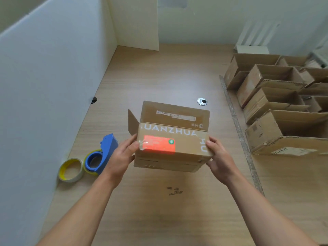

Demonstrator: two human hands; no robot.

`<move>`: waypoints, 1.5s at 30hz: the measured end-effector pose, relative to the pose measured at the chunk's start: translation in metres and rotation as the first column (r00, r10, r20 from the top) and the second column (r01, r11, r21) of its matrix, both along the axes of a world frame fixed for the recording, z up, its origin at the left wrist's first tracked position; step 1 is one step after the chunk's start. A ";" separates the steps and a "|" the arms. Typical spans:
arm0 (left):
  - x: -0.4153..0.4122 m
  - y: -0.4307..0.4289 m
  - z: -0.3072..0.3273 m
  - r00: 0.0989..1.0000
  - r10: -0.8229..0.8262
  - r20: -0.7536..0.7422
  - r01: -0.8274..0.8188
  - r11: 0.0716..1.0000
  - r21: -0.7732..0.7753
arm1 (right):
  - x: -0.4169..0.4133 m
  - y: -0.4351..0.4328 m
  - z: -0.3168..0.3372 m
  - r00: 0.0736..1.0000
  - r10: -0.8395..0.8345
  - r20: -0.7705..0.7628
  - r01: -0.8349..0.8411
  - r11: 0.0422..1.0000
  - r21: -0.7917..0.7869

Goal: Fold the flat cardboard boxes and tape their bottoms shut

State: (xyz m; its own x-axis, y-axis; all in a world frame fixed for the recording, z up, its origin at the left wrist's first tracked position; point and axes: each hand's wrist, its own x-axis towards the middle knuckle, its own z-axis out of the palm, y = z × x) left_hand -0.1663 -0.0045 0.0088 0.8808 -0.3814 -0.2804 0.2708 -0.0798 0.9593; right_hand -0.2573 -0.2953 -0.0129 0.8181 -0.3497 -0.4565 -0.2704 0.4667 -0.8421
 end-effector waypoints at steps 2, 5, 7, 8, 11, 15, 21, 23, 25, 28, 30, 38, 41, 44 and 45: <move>0.002 0.003 -0.002 0.999 -0.022 0.023 0.021 0.999 0.032 | -0.002 -0.001 0.000 0.999 0.018 0.029 -0.018 1.000 -0.007; 0.002 0.008 -0.009 0.999 -0.002 0.048 -0.003 0.996 0.091 | -0.003 0.002 -0.001 0.997 0.043 0.063 -0.045 0.999 0.028; -0.001 0.009 -0.014 0.999 -0.005 0.039 0.000 0.992 0.122 | -0.003 0.005 -0.001 0.998 0.021 0.061 -0.028 0.993 0.115; -0.003 0.010 -0.016 0.999 -0.012 0.032 0.007 0.991 0.135 | -0.002 0.005 -0.002 0.999 0.003 0.051 -0.011 0.989 0.149; -0.009 0.011 -0.022 1.000 -0.008 0.026 0.005 0.990 0.138 | 0.000 0.007 -0.006 1.000 0.005 -0.018 -0.002 0.990 0.139; -0.013 0.016 -0.029 0.999 0.027 0.026 -0.030 0.992 0.123 | -0.001 0.008 -0.014 0.996 0.055 -0.071 -0.056 0.998 -0.009; -0.007 0.031 -0.016 0.996 0.093 -0.014 -0.092 0.994 0.062 | 0.001 0.003 -0.007 0.990 0.135 -0.040 -0.138 0.865 -0.483; -0.001 0.032 -0.014 0.991 0.135 0.000 -0.133 0.981 0.139 | 0.010 -0.003 0.004 0.974 0.219 -0.067 -0.197 0.653 -0.731; 0.002 0.030 -0.014 0.993 0.113 0.043 -0.120 0.957 0.265 | 0.028 -0.008 0.015 0.907 0.372 -0.198 -0.333 0.344 -0.878; -0.002 0.023 -0.019 0.991 -0.009 0.135 -0.051 0.902 0.429 | 0.058 -0.007 0.017 0.736 0.453 -0.502 -0.551 -0.028 -0.834; -0.009 0.020 -0.025 0.979 -0.054 0.195 -0.049 0.871 0.489 | 0.073 -0.007 0.014 0.732 0.407 -0.547 -0.558 -0.103 -0.823; -0.016 0.017 -0.038 0.944 -0.107 0.312 -0.110 0.790 0.603 | 0.096 -0.002 0.020 0.569 0.424 -0.705 -0.701 -0.197 -0.685; -0.015 0.017 -0.040 0.935 -0.122 0.332 -0.114 0.785 0.608 | 0.102 -0.008 0.011 0.707 0.350 -0.614 -0.600 -0.162 -0.783; -0.016 0.018 -0.042 0.926 -0.129 0.356 -0.119 0.794 0.597 | 0.109 -0.014 0.006 0.815 0.276 -0.509 -0.544 0.062 -0.837; -0.016 0.017 -0.043 0.916 -0.142 0.375 -0.118 0.798 0.591 | 0.112 -0.015 0.005 0.843 0.247 -0.478 -0.520 0.145 -0.842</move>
State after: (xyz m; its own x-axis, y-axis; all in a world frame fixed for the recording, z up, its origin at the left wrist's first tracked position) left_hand -0.1823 0.0130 -0.0342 0.9594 -0.2655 -0.0956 -0.1100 -0.6638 0.7398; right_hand -0.1453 -0.3107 -0.0081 0.9345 -0.2863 -0.2115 -0.3542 -0.8058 -0.4746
